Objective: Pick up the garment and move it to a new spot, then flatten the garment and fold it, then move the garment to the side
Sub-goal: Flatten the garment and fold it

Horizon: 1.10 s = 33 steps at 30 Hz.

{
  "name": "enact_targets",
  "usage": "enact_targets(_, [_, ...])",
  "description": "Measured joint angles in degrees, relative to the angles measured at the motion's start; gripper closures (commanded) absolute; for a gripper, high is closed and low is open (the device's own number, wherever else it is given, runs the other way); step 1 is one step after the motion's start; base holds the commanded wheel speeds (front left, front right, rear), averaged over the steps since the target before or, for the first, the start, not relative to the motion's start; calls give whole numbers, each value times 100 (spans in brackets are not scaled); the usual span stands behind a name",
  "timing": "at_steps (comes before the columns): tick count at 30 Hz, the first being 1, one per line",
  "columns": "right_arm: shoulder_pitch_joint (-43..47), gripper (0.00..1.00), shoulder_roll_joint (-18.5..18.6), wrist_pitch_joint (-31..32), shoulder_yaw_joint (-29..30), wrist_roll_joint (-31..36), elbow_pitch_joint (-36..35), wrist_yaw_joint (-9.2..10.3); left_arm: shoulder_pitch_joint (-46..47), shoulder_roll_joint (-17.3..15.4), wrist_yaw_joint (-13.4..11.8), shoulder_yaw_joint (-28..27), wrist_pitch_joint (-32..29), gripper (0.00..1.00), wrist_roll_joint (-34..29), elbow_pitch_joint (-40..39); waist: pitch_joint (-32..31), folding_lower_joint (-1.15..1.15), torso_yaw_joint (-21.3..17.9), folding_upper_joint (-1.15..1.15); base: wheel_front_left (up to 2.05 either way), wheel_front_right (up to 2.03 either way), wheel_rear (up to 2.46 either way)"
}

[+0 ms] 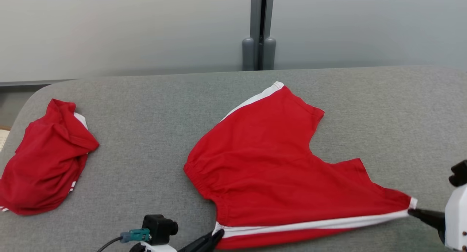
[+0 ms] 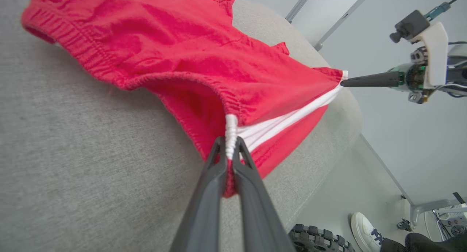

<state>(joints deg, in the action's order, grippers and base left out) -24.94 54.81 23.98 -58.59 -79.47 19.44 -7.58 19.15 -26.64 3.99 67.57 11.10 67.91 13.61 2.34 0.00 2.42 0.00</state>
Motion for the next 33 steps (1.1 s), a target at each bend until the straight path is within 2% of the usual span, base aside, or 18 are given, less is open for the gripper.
enact_targets(3, [-151, 100, 49, -121, 165, 29, -178, 0, 65, -66, -119, -81, 19, 100, -70, -152, 57, 0, 70, 0, 0, 0, 0])
enact_targets(7, [-489, 100, 151, -181, 450, 2, -363, 1, 274, 23, -205, -243, 52, 100, -40, -468, 175, 0, 196, 0, 0, 0, 0])
enact_targets(11, [-933, 100, 264, -45, 665, 104, -460, 2, 467, 120, -202, -442, 71, 100, 82, -722, 353, 0, 355, 0, 0, 0, 0])
enact_targets(17, [-1627, 100, 215, 162, 924, 372, -376, 2, 844, 264, -196, -626, 107, 100, 54, -797, 660, 0, 585, 0, 0, 0, 0])
enact_targets(24, [-2613, 100, -56, 668, 995, 975, 23, 2, 1371, 697, 0, -624, 45, 100, -53, -457, 1166, 0, 1113, 0, 0, 0, 0])
enact_targets(33, [-3321, 100, -301, 822, 1009, 1503, 594, 2, 1847, 1334, 187, -673, 140, 100, -75, 344, 1670, 0, 1650, 0, 0, 0, 0])
